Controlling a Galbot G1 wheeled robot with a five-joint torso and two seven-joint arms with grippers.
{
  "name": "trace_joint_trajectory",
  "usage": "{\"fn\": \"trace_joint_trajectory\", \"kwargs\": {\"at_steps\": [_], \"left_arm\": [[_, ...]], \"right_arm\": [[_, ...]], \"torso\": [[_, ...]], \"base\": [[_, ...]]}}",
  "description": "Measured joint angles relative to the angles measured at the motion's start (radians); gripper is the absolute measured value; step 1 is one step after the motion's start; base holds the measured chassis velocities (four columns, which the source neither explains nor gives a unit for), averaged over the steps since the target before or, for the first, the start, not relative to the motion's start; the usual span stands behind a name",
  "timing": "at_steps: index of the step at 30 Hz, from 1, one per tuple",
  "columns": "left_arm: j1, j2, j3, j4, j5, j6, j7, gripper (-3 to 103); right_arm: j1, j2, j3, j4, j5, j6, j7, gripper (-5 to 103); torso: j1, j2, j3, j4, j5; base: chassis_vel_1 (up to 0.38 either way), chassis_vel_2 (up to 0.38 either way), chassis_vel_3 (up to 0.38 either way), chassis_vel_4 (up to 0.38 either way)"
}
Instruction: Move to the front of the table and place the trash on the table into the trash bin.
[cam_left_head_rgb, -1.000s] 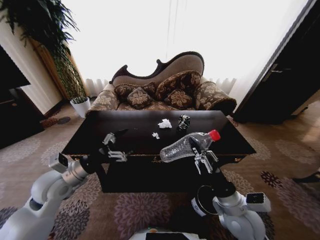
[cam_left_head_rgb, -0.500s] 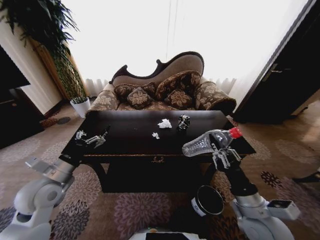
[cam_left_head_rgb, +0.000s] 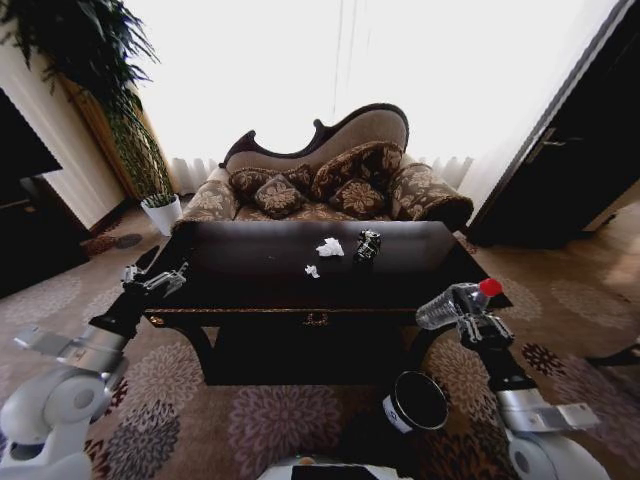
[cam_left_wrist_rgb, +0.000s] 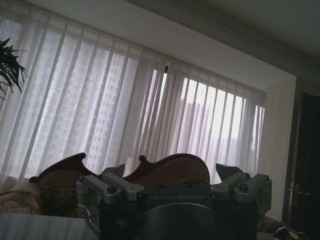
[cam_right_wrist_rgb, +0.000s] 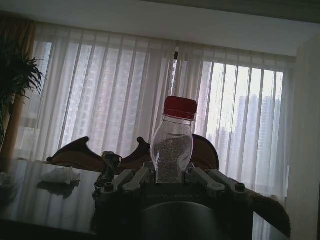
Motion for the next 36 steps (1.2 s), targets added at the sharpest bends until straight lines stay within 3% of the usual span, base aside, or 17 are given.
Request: {"fn": "trace_joint_trajectory", "kwargs": {"at_steps": [13, 24, 36], "left_arm": [[-0.031, 0.033, -0.033, 0.031, -0.023, 0.000, 0.001, 100], [0.010, 0.039, -0.110, -0.014, -0.051, 0.005, 0.001, 100], [0.065, 0.056, -0.222, -0.064, -0.117, 0.014, -0.002, 100]], "right_arm": [[0.056, 0.014, -0.055, -0.298, -0.158, 0.059, 0.006, 22], [0.224, -0.030, -0.188, -0.702, -0.184, 0.050, 0.032, 22], [0.374, -0.090, -0.229, -1.009, -0.319, 0.103, 0.033, 22]], "torso": [[0.000, 0.000, 0.000, 0.0000, 0.0002], [0.000, 0.000, 0.000, -0.0001, 0.0006], [0.000, 0.000, 0.000, 0.0003, 0.0003]], "base": [[0.000, 0.000, 0.000, 0.000], [0.000, 0.000, 0.000, 0.000], [0.000, 0.000, 0.000, 0.000]]}}
